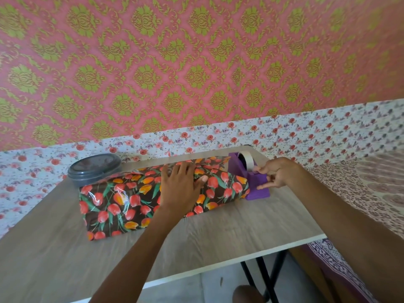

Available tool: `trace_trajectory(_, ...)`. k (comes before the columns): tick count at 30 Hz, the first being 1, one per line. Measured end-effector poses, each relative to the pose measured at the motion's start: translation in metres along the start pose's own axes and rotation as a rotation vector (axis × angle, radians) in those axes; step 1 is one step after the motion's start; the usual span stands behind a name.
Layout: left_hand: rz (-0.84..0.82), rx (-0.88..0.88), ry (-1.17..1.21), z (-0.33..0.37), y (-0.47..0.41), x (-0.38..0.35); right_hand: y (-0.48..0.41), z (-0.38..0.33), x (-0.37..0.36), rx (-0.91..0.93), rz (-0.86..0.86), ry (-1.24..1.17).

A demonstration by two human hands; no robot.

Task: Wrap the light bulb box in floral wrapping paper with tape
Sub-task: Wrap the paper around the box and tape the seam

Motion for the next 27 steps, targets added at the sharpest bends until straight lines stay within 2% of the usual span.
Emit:
trace_trajectory(7, -0.013, 0.007, -0.028, 0.000, 0.002, 0.000, -0.011, 0.011, 0.003, -0.133, -0.013, -0.200)
trace_trajectory(13, -0.012, 0.012, -0.011, 0.001, 0.004, 0.004, -0.001, 0.004, -0.003, 0.055, -0.051, -0.166)
trace_trajectory(19, -0.026, 0.009, -0.031, 0.001, 0.004, 0.003, 0.011, 0.014, 0.001, 0.210, 0.012, -0.220)
trace_trajectory(27, -0.022, 0.013, -0.027, 0.001, 0.004, 0.004, 0.002, 0.032, 0.005, 0.247, -0.003, -0.126)
Point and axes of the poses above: each hand's wrist, its own y-axis away from the middle knuckle, its own x-axis out of the back of the hand, z = x × y, the point moved 6 cm from there along -y, towards the middle knuckle, and after that the axes turned 10 degrees about x, right-handed, at the moved point
